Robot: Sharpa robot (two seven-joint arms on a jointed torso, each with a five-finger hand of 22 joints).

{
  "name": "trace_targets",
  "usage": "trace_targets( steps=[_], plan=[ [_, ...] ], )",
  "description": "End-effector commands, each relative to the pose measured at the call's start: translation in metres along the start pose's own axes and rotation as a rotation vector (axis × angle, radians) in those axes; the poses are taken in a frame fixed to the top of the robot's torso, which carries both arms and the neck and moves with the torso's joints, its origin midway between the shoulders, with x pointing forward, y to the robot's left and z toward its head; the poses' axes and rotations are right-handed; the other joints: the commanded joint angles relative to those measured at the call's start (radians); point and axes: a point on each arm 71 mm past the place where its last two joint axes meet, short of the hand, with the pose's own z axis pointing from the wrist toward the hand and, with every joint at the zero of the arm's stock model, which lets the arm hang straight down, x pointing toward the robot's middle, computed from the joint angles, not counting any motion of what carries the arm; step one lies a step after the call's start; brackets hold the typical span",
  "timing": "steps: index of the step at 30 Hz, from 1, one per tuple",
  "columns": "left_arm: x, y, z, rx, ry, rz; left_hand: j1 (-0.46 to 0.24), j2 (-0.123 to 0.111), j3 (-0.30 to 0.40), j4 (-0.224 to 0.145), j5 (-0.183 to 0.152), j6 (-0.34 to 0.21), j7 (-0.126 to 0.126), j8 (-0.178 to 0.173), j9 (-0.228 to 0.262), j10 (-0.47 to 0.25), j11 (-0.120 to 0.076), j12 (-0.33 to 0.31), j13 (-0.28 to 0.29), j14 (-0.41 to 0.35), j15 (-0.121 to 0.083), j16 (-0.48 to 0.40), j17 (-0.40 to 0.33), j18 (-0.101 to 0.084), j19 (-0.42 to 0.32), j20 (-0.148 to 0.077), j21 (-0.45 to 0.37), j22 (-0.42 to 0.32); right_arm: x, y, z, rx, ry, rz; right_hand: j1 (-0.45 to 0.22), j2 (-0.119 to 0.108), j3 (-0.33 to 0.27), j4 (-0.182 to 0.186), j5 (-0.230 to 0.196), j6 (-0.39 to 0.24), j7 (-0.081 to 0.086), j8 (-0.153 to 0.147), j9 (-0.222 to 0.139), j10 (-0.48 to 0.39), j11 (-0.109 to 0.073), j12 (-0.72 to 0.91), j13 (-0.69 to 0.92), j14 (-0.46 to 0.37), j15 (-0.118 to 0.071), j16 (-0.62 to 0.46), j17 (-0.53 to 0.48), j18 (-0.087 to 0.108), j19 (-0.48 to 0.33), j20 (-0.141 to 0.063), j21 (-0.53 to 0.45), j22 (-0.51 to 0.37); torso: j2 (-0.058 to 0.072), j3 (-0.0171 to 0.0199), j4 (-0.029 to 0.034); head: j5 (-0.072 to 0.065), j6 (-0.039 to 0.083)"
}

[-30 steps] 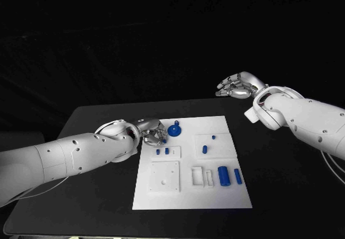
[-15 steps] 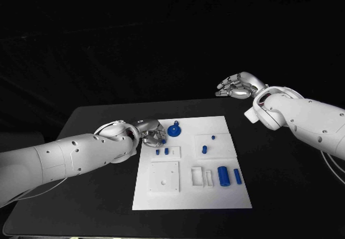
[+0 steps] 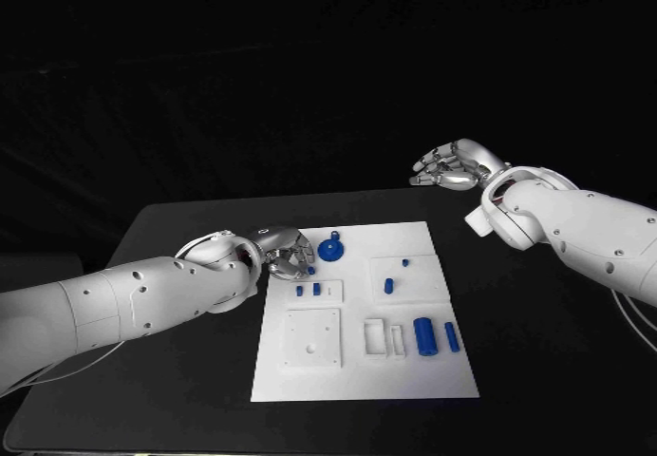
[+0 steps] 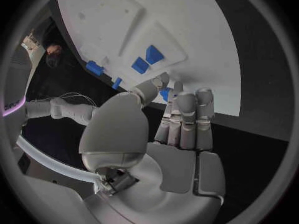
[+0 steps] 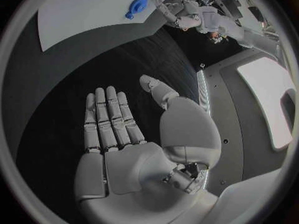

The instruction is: Assemble the parts on the task board

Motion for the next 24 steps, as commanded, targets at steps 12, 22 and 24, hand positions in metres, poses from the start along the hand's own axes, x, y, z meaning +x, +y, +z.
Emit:
trace_targets(
  steps=[12, 22, 24],
  plan=[
    [-0.016, 0.029, -0.013, -0.085, -0.111, -0.174, 0.012, 0.005, 0.011, 0.011, 0.000, 0.002, 0.010, 0.008, 0.000, 0.001, -0.001, 0.004, 0.001, 0.002, 0.001, -0.002, -0.001, 0.082, 0.007, 0.002, -0.001, 0.013, 0.008, -0.004, -0.015, -0.003, 0.091, -0.069, 0.065, 0.024, 0.043, -0.049, -0.037, 0.008, -0.004, 0.012, -0.002, 0.023, -0.003, 0.001, 0.000, 0.069, -0.024, 0.055, 0.007, 0.012, 0.085, -0.004, 0.011, 0.021, -0.001, 0.0001, -0.0014, -0.012, 0.018],
    [-0.044, 0.043, -0.025, -0.139, -0.272, -0.685, -0.033, 0.020, -0.001, 0.046, -0.006, 0.034, 0.015, 0.042, 0.006, 0.041, -0.014, 0.021, 0.013, -0.022, -0.011, -0.042, -0.019, 0.070, -0.023, 0.000, -0.021, 0.008, 0.018, -0.011, -0.035, -0.027, 0.218, -0.270, 0.103, 0.037, 0.080, -0.073, -0.073, 0.066, -0.027, 0.040, 0.012, 0.122, -0.052, 0.056, 0.038, 0.278, -0.130, 0.196, 0.115, 0.038, 0.329, -0.063, 0.110, 0.044, -0.002, 0.0004, -0.0013, -0.034, 0.051],
    [-0.047, 0.043, -0.027, -0.123, -0.280, -0.781, -0.041, 0.019, -0.003, 0.047, -0.009, 0.034, 0.014, 0.048, 0.006, 0.039, -0.011, 0.018, 0.013, -0.040, -0.008, -0.071, -0.032, 0.062, -0.048, 0.004, -0.042, 0.001, 0.023, -0.011, -0.038, -0.035, 0.237, -0.325, 0.109, 0.033, 0.096, -0.071, -0.084, 0.075, -0.031, 0.045, 0.018, 0.140, -0.059, 0.046, 0.053, 0.347, -0.166, 0.240, 0.160, 0.038, 0.414, -0.099, 0.153, 0.054, -0.003, -0.0001, -0.0023, -0.037, 0.052]
  ],
)
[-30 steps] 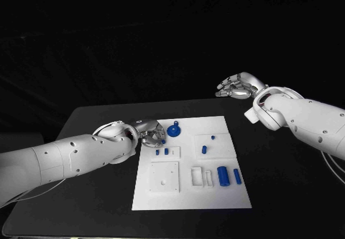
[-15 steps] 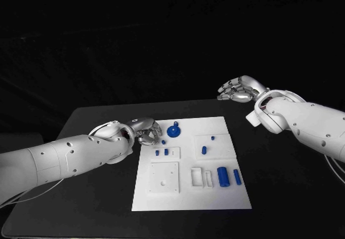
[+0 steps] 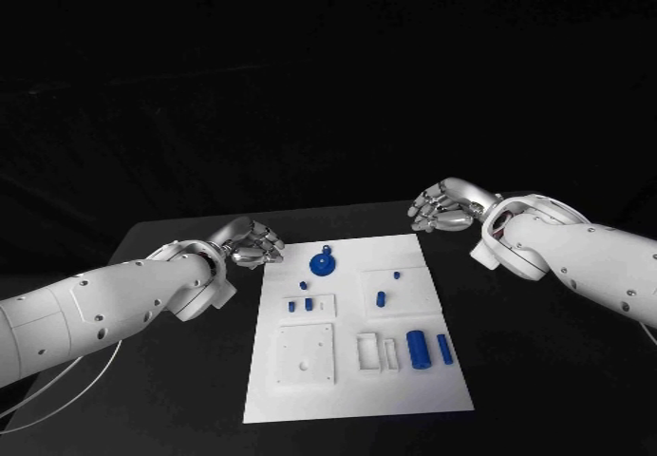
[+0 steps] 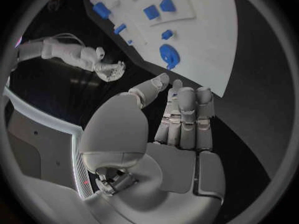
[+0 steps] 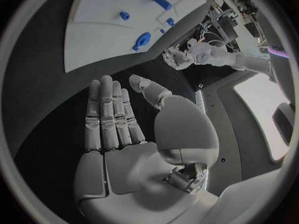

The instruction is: Assemble the parts on the task board

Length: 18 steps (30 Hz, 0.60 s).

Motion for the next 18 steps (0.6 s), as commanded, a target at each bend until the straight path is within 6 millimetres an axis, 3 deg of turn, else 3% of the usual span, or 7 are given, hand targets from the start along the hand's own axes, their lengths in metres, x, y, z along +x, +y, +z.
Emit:
trace_targets(
  steps=[1, 4, 6, 7, 9, 13, 18],
  plan=[
    [-0.007, -0.004, -0.002, 0.011, -0.068, -0.335, -0.017, -0.002, -0.004, 0.007, -0.012, 0.003, -0.004, 0.006, 0.001, -0.007, 0.005, -0.006, 0.001, -0.021, 0.005, -0.032, -0.015, 0.053, -0.036, 0.005, -0.028, -0.006, 0.011, 0.002, -0.003, -0.015, 0.085, -0.183, 0.013, -0.002, 0.015, 0.001, -0.010, 0.010, -0.002, 0.007, 0.006, 0.026, -0.012, -0.011, 0.016, 0.089, -0.037, 0.052, 0.045, -0.008, 0.102, -0.042, 0.052, 0.015, -0.001, -0.0006, -0.0007, -0.007, 0.006],
    [-0.010, -0.011, -0.003, 0.047, -0.059, -0.398, -0.042, -0.002, -0.025, 0.002, -0.033, -0.001, -0.004, 0.012, 0.000, -0.007, 0.007, -0.008, 0.002, -0.040, 0.007, -0.060, -0.025, 0.026, -0.115, 0.023, -0.091, -0.027, 0.018, 0.001, -0.005, -0.021, 0.105, -0.220, 0.015, -0.005, 0.023, -0.002, -0.015, 0.021, -0.009, 0.013, 0.013, 0.058, -0.031, -0.025, 0.032, 0.161, -0.062, 0.099, 0.089, -0.008, 0.194, -0.086, 0.102, 0.034, -0.004, -0.0017, -0.0007, -0.014, 0.012],
    [-0.011, -0.015, -0.004, 0.065, -0.057, -0.429, -0.054, -0.001, -0.038, -0.001, -0.033, -0.002, -0.003, 0.015, 0.000, -0.007, 0.011, -0.010, 0.002, -0.074, 0.013, -0.085, -0.034, 0.012, -0.151, 0.033, -0.118, -0.035, 0.025, 0.002, -0.006, -0.030, 0.121, -0.260, 0.019, -0.005, 0.025, -0.003, -0.019, 0.030, -0.013, 0.017, 0.017, 0.072, -0.039, -0.030, 0.039, 0.184, -0.068, 0.123, 0.109, -0.008, 0.222, -0.099, 0.120, 0.045, -0.008, -0.0023, -0.0012, -0.016, 0.016],
    [-0.011, -0.016, -0.004, 0.072, -0.052, -0.446, -0.072, 0.001, -0.052, -0.005, -0.033, -0.005, -0.003, 0.018, 0.001, -0.013, 0.023, -0.014, 0.001, -0.155, 0.029, -0.157, -0.064, -0.011, -0.219, 0.049, -0.166, -0.050, 0.028, 0.003, -0.006, -0.037, 0.128, -0.286, 0.020, -0.009, 0.028, -0.005, -0.019, 0.032, -0.014, 0.017, 0.018, 0.078, -0.040, -0.042, 0.043, 0.186, -0.072, 0.136, 0.126, -0.008, 0.232, -0.108, 0.130, 0.054, -0.010, -0.0025, -0.0016, -0.016, 0.016],
    [-0.012, -0.020, -0.005, 0.084, -0.044, -0.469, -0.081, 0.004, -0.062, -0.013, -0.033, -0.010, -0.002, 0.022, 0.000, -0.019, 0.036, -0.018, 0.000, -0.230, 0.056, -0.258, -0.107, -0.041, -0.291, 0.066, -0.224, -0.069, 0.036, 0.006, -0.007, -0.048, 0.147, -0.329, 0.018, -0.009, 0.028, -0.004, -0.021, 0.040, -0.019, 0.019, 0.021, 0.091, -0.044, -0.054, 0.049, 0.196, -0.077, 0.161, 0.150, -0.008, 0.251, -0.118, 0.149, 0.070, -0.014, -0.0027, -0.0022, -0.017, 0.018],
    [-0.011, -0.026, -0.008, 0.110, -0.034, -0.495, -0.084, 0.007, -0.070, -0.020, -0.032, -0.022, 0.001, 0.028, -0.003, -0.036, 0.045, -0.023, -0.006, -0.268, 0.106, -0.391, -0.155, -0.045, -0.344, 0.099, -0.276, -0.084, 0.051, 0.013, -0.008, -0.066, 0.175, -0.400, 0.014, -0.013, 0.024, -0.003, -0.035, 0.040, -0.018, 0.013, 0.019, 0.068, -0.036, -0.104, 0.040, 0.224, -0.071, 0.220, 0.197, -0.008, 0.293, -0.142, 0.195, 0.103, -0.022, -0.0034, -0.0036, -0.022, 0.022],
    [-0.009, -0.031, -0.008, 0.120, -0.040, -0.534, -0.081, 0.010, -0.072, -0.022, -0.032, -0.028, 0.003, 0.033, -0.005, -0.044, 0.048, -0.022, -0.010, -0.276, 0.124, -0.469, -0.174, -0.045, -0.338, 0.107, -0.287, -0.083, 0.063, 0.018, -0.008, -0.067, 0.176, -0.491, 0.007, -0.023, 0.026, -0.002, -0.049, 0.052, -0.021, 0.012, 0.017, 0.078, -0.034, -0.142, 0.033, 0.223, -0.069, 0.277, 0.242, -0.008, 0.310, -0.160, 0.246, 0.105, -0.029, -0.0061, -0.0039, -0.025, 0.022]
  ],
)
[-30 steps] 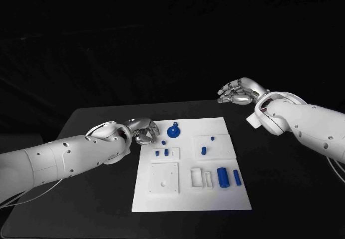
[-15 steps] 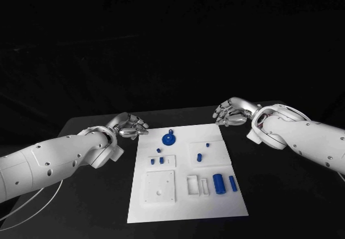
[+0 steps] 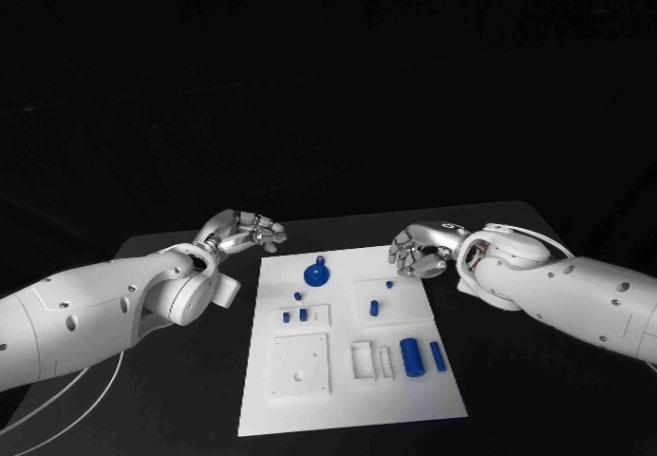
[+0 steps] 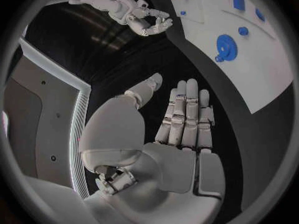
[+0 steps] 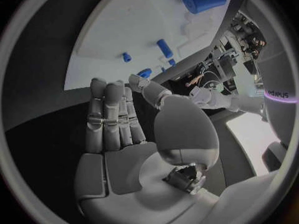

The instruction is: Assemble the parts on the task board

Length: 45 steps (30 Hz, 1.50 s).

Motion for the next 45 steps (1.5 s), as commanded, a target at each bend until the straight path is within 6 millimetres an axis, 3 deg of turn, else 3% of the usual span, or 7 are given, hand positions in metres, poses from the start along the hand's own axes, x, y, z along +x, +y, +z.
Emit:
trace_targets(
  steps=[1, 8, 12, 22, 32, 41, 45],
  plan=[
    [0.004, -0.005, 0.001, 0.039, 0.002, -0.087, -0.005, 0.003, -0.005, -0.002, 0.000, -0.011, 0.000, 0.005, -0.002, -0.009, 0.001, -0.004, -0.003, -0.005, 0.013, -0.036, -0.007, -0.006, 0.004, 0.012, -0.007, 0.000, 0.005, 0.005, 0.002, 0.023, 0.012, -0.160, -0.002, -0.015, 0.006, 0.001, -0.013, 0.009, 0.001, -0.003, -0.002, 0.002, 0.002, -0.018, -0.004, 0.004, 0.004, 0.022, 0.017, 0.024, 0.025, -0.023, 0.020, 0.024, -0.008, -0.0027, -0.0002, -0.004, 0.001],
    [0.008, -0.008, 0.001, 0.050, 0.011, -0.114, -0.004, 0.008, -0.008, -0.006, 0.001, -0.017, 0.001, 0.011, -0.005, -0.016, 0.003, -0.004, -0.007, -0.011, 0.029, -0.105, -0.013, 0.005, 0.005, 0.028, -0.020, 0.003, 0.014, 0.016, 0.002, 0.031, 0.030, -0.277, -0.005, -0.040, 0.013, 0.005, -0.043, 0.013, 0.001, -0.008, -0.005, 0.016, 0.003, -0.044, -0.006, 0.001, 0.005, 0.057, 0.041, 0.024, 0.027, -0.031, 0.063, 0.024, -0.011, -0.0068, 0.0001, -0.005, -0.004],
    [0.009, -0.008, 0.001, 0.053, 0.014, -0.121, -0.005, 0.009, -0.008, -0.006, 0.001, -0.018, 0.002, 0.012, -0.006, -0.019, 0.005, -0.005, -0.008, -0.010, 0.032, -0.117, -0.012, 0.008, 0.004, 0.031, -0.023, 0.003, 0.019, 0.021, 0.004, 0.031, 0.032, -0.313, -0.003, -0.067, 0.043, 0.017, -0.083, 0.014, 0.002, -0.012, -0.007, 0.022, 0.005, -0.063, -0.007, -0.001, 0.007, 0.072, 0.051, 0.024, 0.023, -0.033, 0.091, 0.023, -0.009, -0.0062, 0.0009, -0.006, -0.009],
    [0.010, -0.008, 0.000, 0.052, 0.015, -0.128, -0.007, 0.010, -0.010, -0.005, 0.001, -0.020, 0.002, 0.013, -0.007, -0.028, 0.009, -0.007, -0.011, -0.009, 0.035, -0.132, -0.010, 0.010, 0.003, 0.034, -0.028, 0.005, 0.030, 0.024, 0.009, 0.040, 0.030, -0.336, -0.002, -0.093, 0.084, 0.040, -0.123, 0.016, 0.002, -0.016, -0.010, 0.035, 0.006, -0.088, -0.005, -0.004, 0.007, 0.086, 0.056, 0.024, 0.017, -0.035, 0.131, 0.022, -0.008, -0.0054, 0.0018, -0.007, -0.019],
    [0.010, -0.008, 0.001, 0.049, 0.016, -0.131, -0.009, 0.011, -0.011, -0.004, 0.001, -0.021, 0.003, 0.014, -0.008, -0.034, 0.011, -0.007, -0.013, -0.008, 0.036, -0.140, -0.007, 0.012, 0.004, 0.036, -0.030, 0.006, 0.040, 0.027, 0.014, 0.034, 0.050, -0.338, -0.004, -0.092, 0.107, 0.060, -0.144, 0.022, 0.000, -0.015, -0.010, 0.051, 0.003, -0.099, 0.000, -0.005, 0.004, 0.094, 0.059, 0.024, 0.011, -0.036, 0.154, 0.021, -0.008, -0.0052, 0.0010, -0.003, -0.026],
    [0.010, -0.008, 0.001, 0.044, 0.016, -0.131, -0.009, 0.011, -0.011, -0.003, 0.001, -0.021, 0.003, 0.015, -0.008, -0.037, 0.013, -0.007, -0.014, -0.006, 0.036, -0.143, -0.005, 0.013, 0.004, 0.037, -0.031, 0.006, 0.047, 0.030, 0.016, 0.026, 0.072, -0.336, -0.002, -0.076, 0.161, 0.096, -0.202, 0.046, -0.010, -0.006, -0.005, 0.087, -0.008, -0.097, 0.020, -0.006, -0.006, 0.100, 0.059, 0.024, 0.005, -0.035, 0.176, 0.020, -0.008, -0.0049, 0.0006, 0.001, -0.035],
    [0.010, -0.008, 0.001, 0.044, 0.016, -0.131, -0.009, 0.011, -0.011, -0.003, 0.001, -0.022, 0.003, 0.015, -0.008, -0.038, 0.013, -0.007, -0.015, -0.006, 0.036, -0.144, -0.004, 0.013, 0.005, 0.037, -0.032, 0.006, 0.050, 0.030, 0.017, 0.027, 0.078, -0.336, -0.004, -0.071, 0.182, 0.108, -0.207, 0.055, -0.014, -0.003, -0.002, 0.100, -0.013, -0.095, 0.031, -0.006, -0.010, 0.102, 0.059, 0.024, 0.003, -0.035, 0.185, 0.020, -0.008, -0.0040, 0.0008, 0.002, -0.039]
  ],
)
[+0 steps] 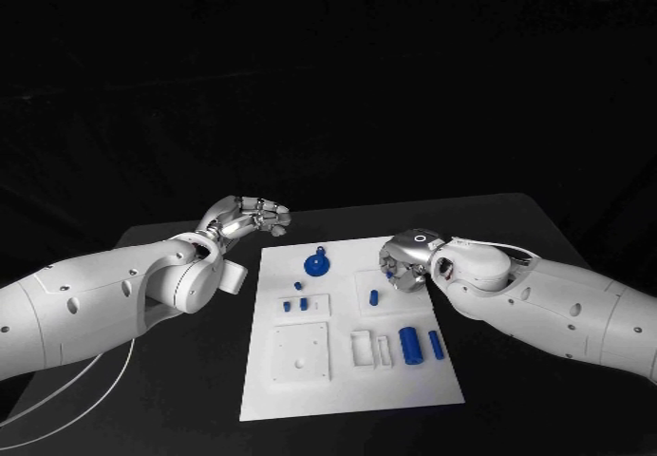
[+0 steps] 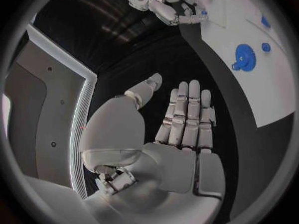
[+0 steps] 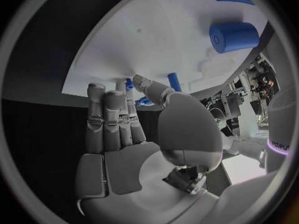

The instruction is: Assemble the parts on the task board

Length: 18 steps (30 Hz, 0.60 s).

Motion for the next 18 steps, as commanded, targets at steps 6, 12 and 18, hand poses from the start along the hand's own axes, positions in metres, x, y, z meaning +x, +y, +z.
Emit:
trace_targets(
  steps=[6, 12, 18],
  plan=[
    [0.0020, -0.0028, 0.0008, 0.009, 0.014, -0.013, -0.005, 0.008, -0.005, 0.003, 0.001, -0.007, 0.003, 0.006, -0.001, -0.006, 0.001, -0.003, -0.002, 0.001, 0.006, -0.006, 0.003, 0.014, 0.003, 0.005, -0.007, 0.002, 0.0064, 0.0027, 0.0017, -0.002, 0.024, -0.028, 0.003, 0.021, 0.025, 0.007, -0.006, 0.016, -0.002, 0.006, 0.004, 0.015, -0.005, 0.002, 0.012, -0.001, -0.010, 0.006, 0.001, 0.059, -0.008, 0.001, 0.012, 0.021, 0.000, 0.0004, -0.0003, 0.002, -0.007],
    [0.0018, -0.0030, 0.0011, 0.007, 0.013, -0.013, -0.005, 0.007, -0.005, 0.003, 0.001, -0.008, 0.003, 0.007, -0.002, -0.008, 0.002, -0.003, -0.003, 0.003, 0.006, -0.008, 0.005, 0.014, 0.004, 0.005, -0.008, 0.002, 0.0081, 0.0047, 0.0027, 0.001, 0.027, -0.048, 0.005, 0.026, 0.039, 0.005, -0.006, 0.029, -0.007, 0.012, 0.008, 0.025, -0.009, 0.004, 0.024, -0.001, -0.014, 0.009, 0.002, 0.059, -0.010, 0.000, 0.020, 0.021, 0.000, 0.0005, -0.0010, 0.001, -0.011],
    [0.0016, -0.0034, 0.0012, 0.005, 0.013, -0.013, -0.004, 0.007, -0.005, 0.002, 0.001, -0.008, 0.003, 0.007, -0.002, -0.010, 0.002, -0.003, -0.003, 0.004, 0.005, -0.009, 0.006, 0.015, 0.005, 0.005, -0.008, 0.003, 0.0110, 0.0074, 0.0031, 0.004, 0.038, -0.071, 0.007, 0.031, 0.046, -0.004, -0.004, 0.042, -0.013, 0.017, 0.011, 0.036, -0.013, 0.006, 0.036, 0.000, -0.018, 0.013, 0.003, 0.059, -0.008, -0.001, 0.033, 0.022, 0.000, 0.0004, -0.0006, -0.003, -0.014]
  ],
)
